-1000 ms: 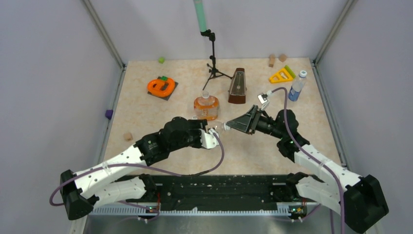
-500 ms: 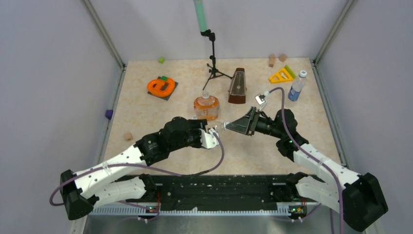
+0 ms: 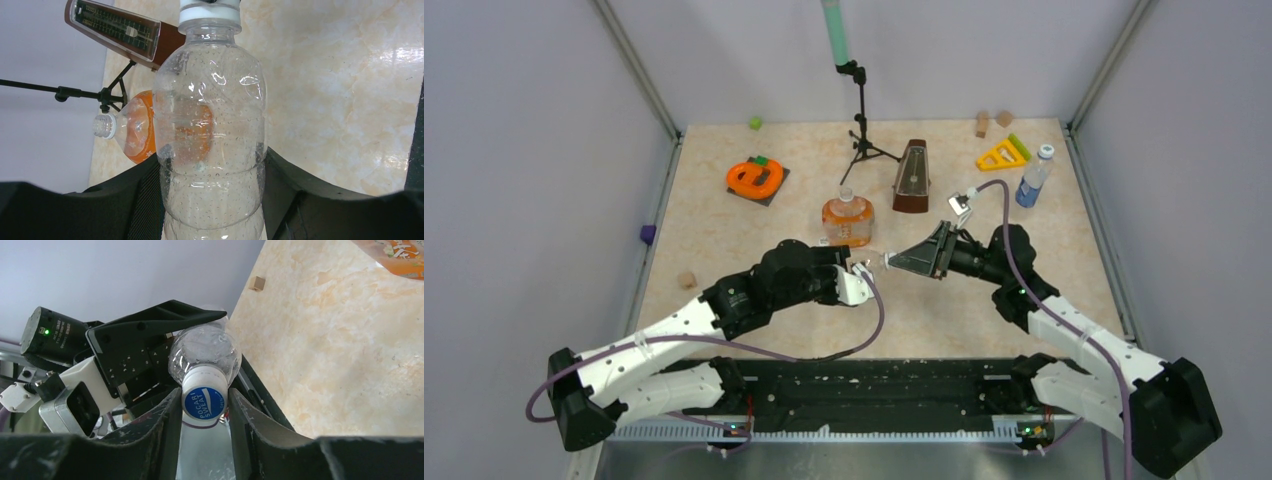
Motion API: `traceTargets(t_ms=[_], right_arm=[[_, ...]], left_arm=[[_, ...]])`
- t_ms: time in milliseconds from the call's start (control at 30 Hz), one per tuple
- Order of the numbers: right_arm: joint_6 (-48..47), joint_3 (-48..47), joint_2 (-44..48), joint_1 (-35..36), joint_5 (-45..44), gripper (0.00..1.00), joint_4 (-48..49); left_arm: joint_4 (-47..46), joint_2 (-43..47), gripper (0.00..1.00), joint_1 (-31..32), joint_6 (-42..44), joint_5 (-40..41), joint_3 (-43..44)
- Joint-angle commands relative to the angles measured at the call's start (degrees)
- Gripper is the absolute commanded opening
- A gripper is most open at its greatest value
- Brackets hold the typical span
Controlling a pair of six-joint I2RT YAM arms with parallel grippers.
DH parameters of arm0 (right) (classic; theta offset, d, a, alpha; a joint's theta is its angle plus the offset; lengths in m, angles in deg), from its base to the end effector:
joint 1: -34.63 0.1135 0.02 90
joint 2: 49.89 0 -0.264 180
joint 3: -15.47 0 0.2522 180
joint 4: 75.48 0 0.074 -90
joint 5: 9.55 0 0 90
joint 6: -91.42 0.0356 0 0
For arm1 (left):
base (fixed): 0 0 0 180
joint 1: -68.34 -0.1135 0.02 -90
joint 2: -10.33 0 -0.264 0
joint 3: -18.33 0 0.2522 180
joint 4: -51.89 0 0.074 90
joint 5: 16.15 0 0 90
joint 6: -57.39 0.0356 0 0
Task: Unscrew the bottle caps
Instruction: Unscrew the bottle cap from the plastic bottle.
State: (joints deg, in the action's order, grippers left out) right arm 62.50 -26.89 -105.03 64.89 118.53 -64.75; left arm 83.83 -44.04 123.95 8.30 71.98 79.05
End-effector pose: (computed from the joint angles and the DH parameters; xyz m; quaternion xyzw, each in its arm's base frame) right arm 0.1764 0.1283 0.2707 -0.0376 0.7160 0.6336 0.2907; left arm 0.1209 -0.1786 0.3086 0.6371 0.5568 -0.0819 0.5267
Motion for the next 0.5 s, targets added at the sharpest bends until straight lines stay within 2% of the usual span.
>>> traceTargets(t_ms=[0, 133, 167, 233, 333, 467], right_arm=[[-0.53, -1.68, 0.12, 0.41, -0.31, 0.34, 1.68], [-1.41, -1.51, 0.1, 0.41, -0.48, 0.16, 1.85], [-2.01, -1.42, 0.12, 0.41, -0.28, 0.07, 1.96], [-4.26, -1.43, 0.22, 0.41, 0.72, 0.0, 1.99], [-10.64, -1.91, 0.13, 0.44, 3.7, 0.0, 0.5], [-20.46, -4.05, 0.35, 0.46, 10.03, 0.0, -4.12]], left_arm=[[-2.13, 0.92, 0.0, 0.28, -0.59, -1.65, 1.56], [-1.99, 0.42, 0.0, 0.27, -0.52, -1.65, 1.74], [-1.98, 0.34, 0.0, 0.28, -0.63, -1.81, 1.88], [-2.43, 0.23, 0.0, 0.28, -4.21, -1.82, 2.49], [-2.67, 0.14, 0.0, -0.2, -10.37, -4.81, 3.82], [-3.49, -0.24, 0.0, -2.15, -15.16, -13.64, 4.73]])
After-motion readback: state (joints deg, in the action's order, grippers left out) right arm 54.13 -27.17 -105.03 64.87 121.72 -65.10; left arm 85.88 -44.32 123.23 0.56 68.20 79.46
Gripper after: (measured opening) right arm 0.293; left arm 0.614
